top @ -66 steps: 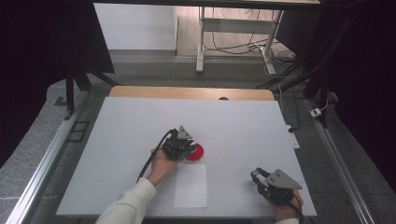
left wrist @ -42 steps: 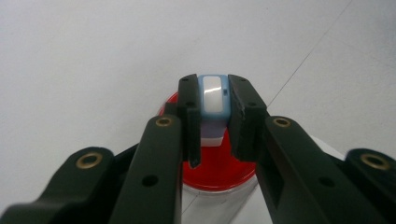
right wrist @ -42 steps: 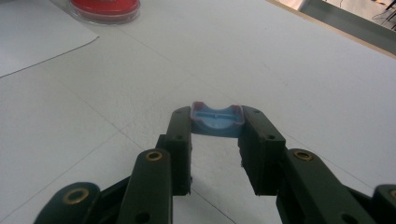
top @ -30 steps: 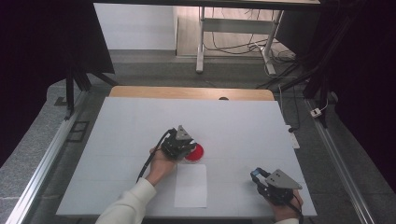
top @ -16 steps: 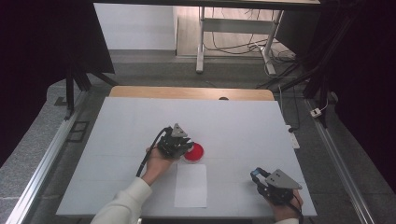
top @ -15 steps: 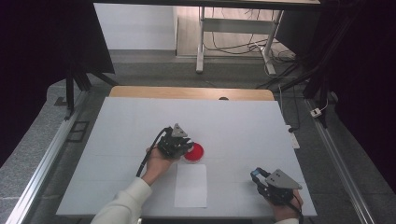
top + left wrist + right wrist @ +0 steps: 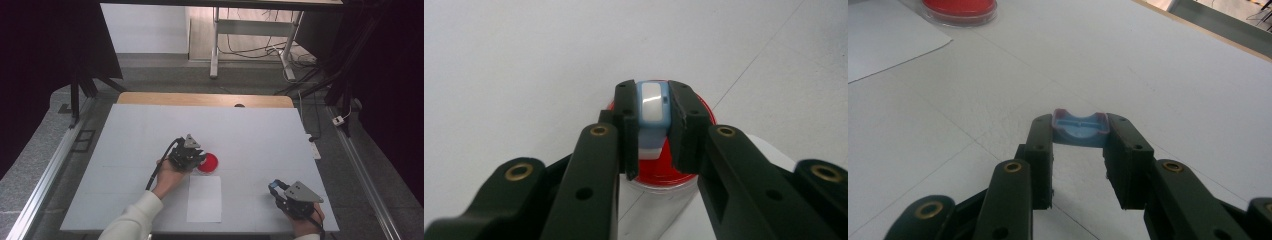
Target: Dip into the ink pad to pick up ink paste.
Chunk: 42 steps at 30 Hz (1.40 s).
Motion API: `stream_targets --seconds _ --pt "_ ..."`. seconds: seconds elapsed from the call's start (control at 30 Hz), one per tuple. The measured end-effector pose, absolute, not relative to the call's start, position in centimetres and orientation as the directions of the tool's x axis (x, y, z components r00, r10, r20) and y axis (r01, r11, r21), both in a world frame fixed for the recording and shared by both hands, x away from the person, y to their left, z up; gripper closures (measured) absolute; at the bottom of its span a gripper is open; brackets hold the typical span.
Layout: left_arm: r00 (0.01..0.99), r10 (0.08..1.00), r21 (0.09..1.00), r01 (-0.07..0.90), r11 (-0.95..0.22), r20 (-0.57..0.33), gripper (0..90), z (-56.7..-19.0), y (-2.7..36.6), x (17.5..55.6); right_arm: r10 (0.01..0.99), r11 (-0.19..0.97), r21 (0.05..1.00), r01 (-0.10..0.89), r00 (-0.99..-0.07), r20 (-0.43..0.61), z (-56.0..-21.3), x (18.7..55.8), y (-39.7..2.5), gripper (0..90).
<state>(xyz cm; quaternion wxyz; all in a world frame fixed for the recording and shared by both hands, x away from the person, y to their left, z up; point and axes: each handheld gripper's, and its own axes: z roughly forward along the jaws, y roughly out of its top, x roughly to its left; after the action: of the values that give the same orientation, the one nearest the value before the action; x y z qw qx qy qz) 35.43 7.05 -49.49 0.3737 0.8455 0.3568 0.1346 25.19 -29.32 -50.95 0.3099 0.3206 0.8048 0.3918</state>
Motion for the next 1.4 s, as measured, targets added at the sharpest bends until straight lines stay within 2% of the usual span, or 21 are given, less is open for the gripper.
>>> stream_targets --seconds 0.4,0.73,1.4 --pt "0.707 0.706 0.722 0.506 -0.473 -0.034 75.7 -49.91 6.95 35.43 0.757 0.489 0.828 0.273 -0.604 -0.249 -50.93 25.14 -29.26 64.9" --pt "0.710 0.705 0.715 0.486 -0.503 0.013 75.8 -49.94 6.51 35.04 0.756 0.491 0.827 0.273 -0.606 -0.249 -50.97 25.13 -29.09 64.9" --pt "0.710 0.704 0.722 0.489 -0.489 -0.004 75.8 -50.08 6.74 35.10 0.754 0.497 0.824 0.273 -0.605 -0.255 -50.97 25.14 -29.04 64.9"
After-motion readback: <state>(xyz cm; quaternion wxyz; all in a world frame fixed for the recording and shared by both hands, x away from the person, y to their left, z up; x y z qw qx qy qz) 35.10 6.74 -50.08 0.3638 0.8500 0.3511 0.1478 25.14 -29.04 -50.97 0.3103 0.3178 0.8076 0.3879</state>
